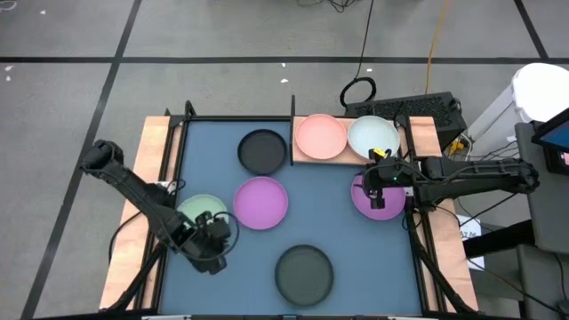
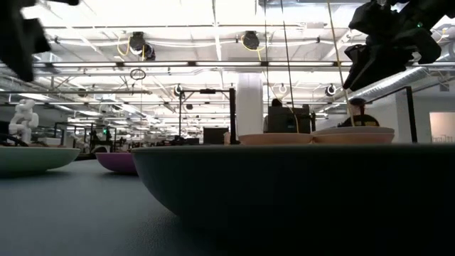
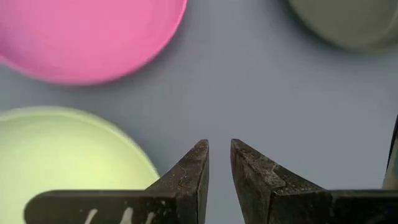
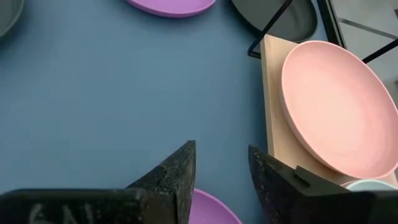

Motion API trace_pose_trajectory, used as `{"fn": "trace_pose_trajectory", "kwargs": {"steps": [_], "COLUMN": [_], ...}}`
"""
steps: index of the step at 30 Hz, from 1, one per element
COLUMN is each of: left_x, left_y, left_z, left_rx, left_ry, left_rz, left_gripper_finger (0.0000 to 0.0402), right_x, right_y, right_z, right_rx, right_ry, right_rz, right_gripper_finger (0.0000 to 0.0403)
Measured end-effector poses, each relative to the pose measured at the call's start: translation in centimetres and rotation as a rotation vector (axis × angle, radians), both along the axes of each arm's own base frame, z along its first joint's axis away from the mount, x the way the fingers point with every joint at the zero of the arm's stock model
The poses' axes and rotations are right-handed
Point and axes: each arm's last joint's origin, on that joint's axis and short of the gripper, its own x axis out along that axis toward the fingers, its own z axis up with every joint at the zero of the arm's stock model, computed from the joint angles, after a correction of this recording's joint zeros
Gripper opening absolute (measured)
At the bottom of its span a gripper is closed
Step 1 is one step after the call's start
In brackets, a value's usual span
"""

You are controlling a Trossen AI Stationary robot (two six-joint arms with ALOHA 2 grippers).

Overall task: Place and stack plates onto a shelf
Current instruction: Stack the green plate on top of the pink plate on the shelf

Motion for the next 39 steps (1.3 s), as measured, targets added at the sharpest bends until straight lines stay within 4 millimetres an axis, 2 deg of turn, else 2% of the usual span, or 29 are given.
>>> {"fn": "trace_pose_trajectory", "kwargs": {"steps": [9, 23, 26, 34, 39], "left_x": [-1.9, -3.0, -3.1, -2.9, -2.7], "left_y": [-2.3, -2.8, -3.0, -3.2, -3.3], "left_z": [-1.6, -3.8, -4.2, -6.0, -7.1], "left_rx": [-0.063, 0.014, 0.032, 0.153, 0.208], "left_ry": [0.192, 0.403, 0.419, 0.461, 0.471], "left_rz": [-0.053, -0.057, -0.052, -0.062, -0.053], "left_gripper_finger": [0.0072, 0.0074, 0.0095, 0.0206, 0.0219], "right_x": [0.0, 0.0, 0.0, 0.0, 0.0], "right_y": [0.0, 0.0, 0.0, 0.0, 0.0], "right_z": [0.0, 0.0, 0.0, 0.0, 0.0], "right_rx": [-0.006, -0.007, -0.006, -0.005, -0.005], "right_ry": [0.002, 0.003, 0.003, 0.002, 0.003], "right_rz": [0.006, 0.007, 0.007, 0.005, 0.005], "right_gripper_finger": [0.013, 0.013, 0.013, 0.013, 0.013]}}
